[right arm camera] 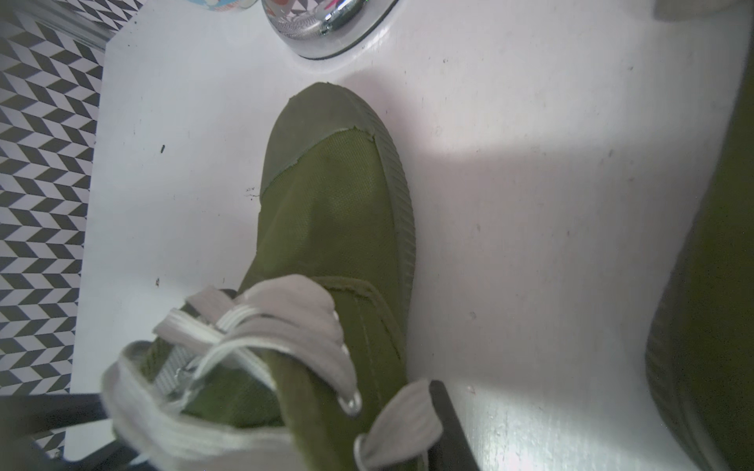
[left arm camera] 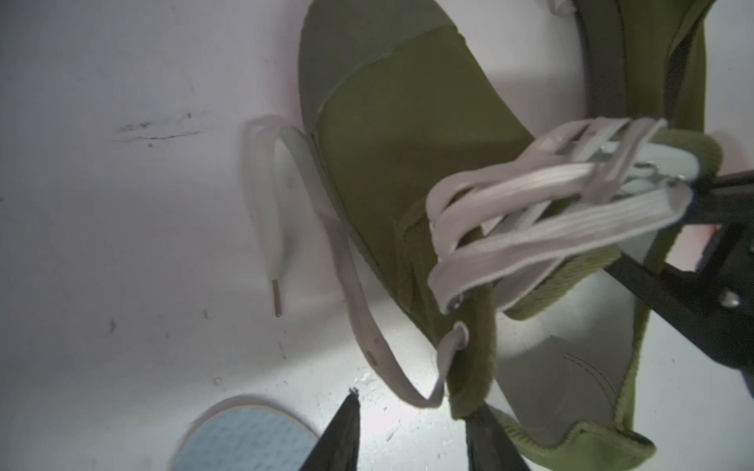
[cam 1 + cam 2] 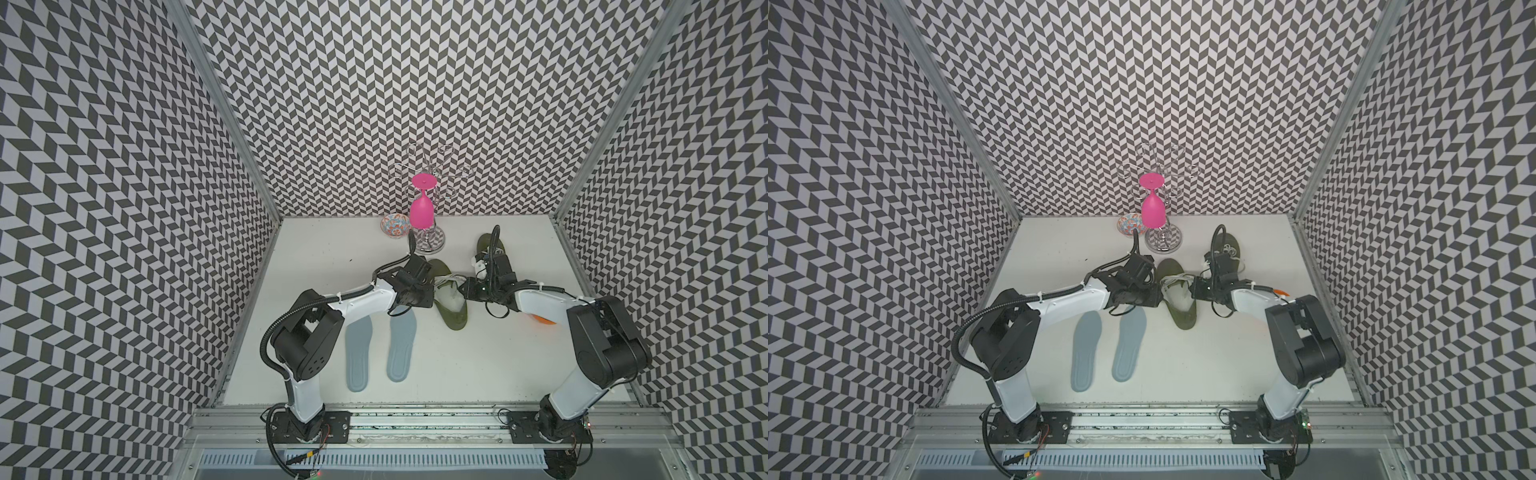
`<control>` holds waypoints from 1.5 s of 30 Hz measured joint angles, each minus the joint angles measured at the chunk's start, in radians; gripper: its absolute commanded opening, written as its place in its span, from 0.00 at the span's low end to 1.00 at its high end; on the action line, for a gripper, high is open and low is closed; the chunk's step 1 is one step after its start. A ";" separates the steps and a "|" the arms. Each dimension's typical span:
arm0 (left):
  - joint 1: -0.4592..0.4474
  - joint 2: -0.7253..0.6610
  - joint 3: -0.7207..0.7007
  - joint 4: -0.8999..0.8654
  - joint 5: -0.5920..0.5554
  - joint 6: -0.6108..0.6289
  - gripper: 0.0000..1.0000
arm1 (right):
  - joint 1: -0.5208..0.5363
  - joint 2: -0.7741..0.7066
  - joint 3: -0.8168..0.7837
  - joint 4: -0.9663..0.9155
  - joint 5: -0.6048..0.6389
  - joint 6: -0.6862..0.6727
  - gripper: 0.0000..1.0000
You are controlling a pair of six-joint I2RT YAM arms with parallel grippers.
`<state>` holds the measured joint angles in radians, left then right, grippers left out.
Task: Insert the insole into the shoe
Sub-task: Adjust the shoe at the center of the board.
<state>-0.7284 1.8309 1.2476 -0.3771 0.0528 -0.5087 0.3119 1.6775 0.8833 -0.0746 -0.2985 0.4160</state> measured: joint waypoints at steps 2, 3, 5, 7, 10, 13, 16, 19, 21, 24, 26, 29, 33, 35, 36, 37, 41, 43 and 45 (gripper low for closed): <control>0.005 -0.001 0.014 -0.011 0.002 0.040 0.63 | 0.000 0.000 0.000 0.000 0.002 0.000 0.18; 0.005 -0.001 0.026 -0.018 0.002 0.060 0.66 | 0.000 0.000 0.000 0.000 0.003 -0.001 0.18; 0.004 -0.002 0.059 -0.039 -0.004 0.098 0.70 | 0.000 0.000 0.000 -0.001 0.007 -0.001 0.19; -0.001 -0.002 0.102 -0.065 -0.030 0.142 0.76 | 0.000 0.000 0.000 -0.001 0.009 -0.002 0.19; -0.019 -0.002 0.154 -0.091 -0.106 0.226 0.83 | 0.000 0.000 0.001 -0.002 0.009 -0.004 0.19; -0.048 -0.002 0.167 -0.106 -0.189 0.335 0.85 | 0.000 0.000 0.004 -0.004 0.009 -0.005 0.20; -0.069 0.016 0.182 -0.132 -0.243 0.428 0.85 | 0.000 0.000 0.005 -0.005 0.009 -0.005 0.20; -0.079 0.058 0.218 -0.141 -0.272 0.496 0.91 | 0.000 0.000 0.006 -0.007 0.009 -0.005 0.20; -0.082 0.084 0.240 -0.142 -0.285 0.525 0.91 | 0.000 0.000 0.006 -0.008 0.009 -0.005 0.20; -0.084 0.119 0.273 -0.144 -0.302 0.557 0.91 | 0.000 0.000 0.008 -0.010 0.009 -0.005 0.20; -0.084 0.140 0.293 -0.144 -0.312 0.572 0.91 | 0.000 0.000 0.010 -0.011 0.009 -0.005 0.20; -0.086 0.173 0.322 -0.142 -0.320 0.589 0.90 | 0.000 0.000 0.011 -0.014 0.009 -0.005 0.20; -0.090 0.226 0.362 -0.141 -0.320 0.606 0.87 | 0.000 0.000 0.014 -0.021 0.009 -0.006 0.21; -0.091 0.253 0.385 -0.140 -0.321 0.613 0.81 | 0.000 0.000 0.017 -0.025 0.007 -0.006 0.24; -0.091 0.267 0.397 -0.139 -0.320 0.618 0.74 | 0.000 -0.002 0.018 -0.027 0.006 -0.006 0.27; -0.091 0.276 0.404 -0.140 -0.320 0.622 0.67 | 0.000 -0.003 0.018 -0.029 0.005 -0.007 0.31; -0.090 0.296 0.437 -0.145 -0.286 0.632 0.38 | 0.000 -0.016 0.015 -0.050 -0.006 -0.006 0.55; -0.090 0.295 0.451 -0.150 -0.258 0.628 0.23 | 0.006 -0.033 0.013 -0.074 -0.014 -0.003 0.59; -0.086 0.295 0.466 -0.164 -0.219 0.611 0.17 | 0.015 -0.056 0.010 -0.111 -0.017 0.006 0.62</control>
<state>-0.8146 2.1262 1.7138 -0.5407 -0.1665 0.1020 0.3271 1.6215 0.8932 -0.1860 -0.3153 0.4225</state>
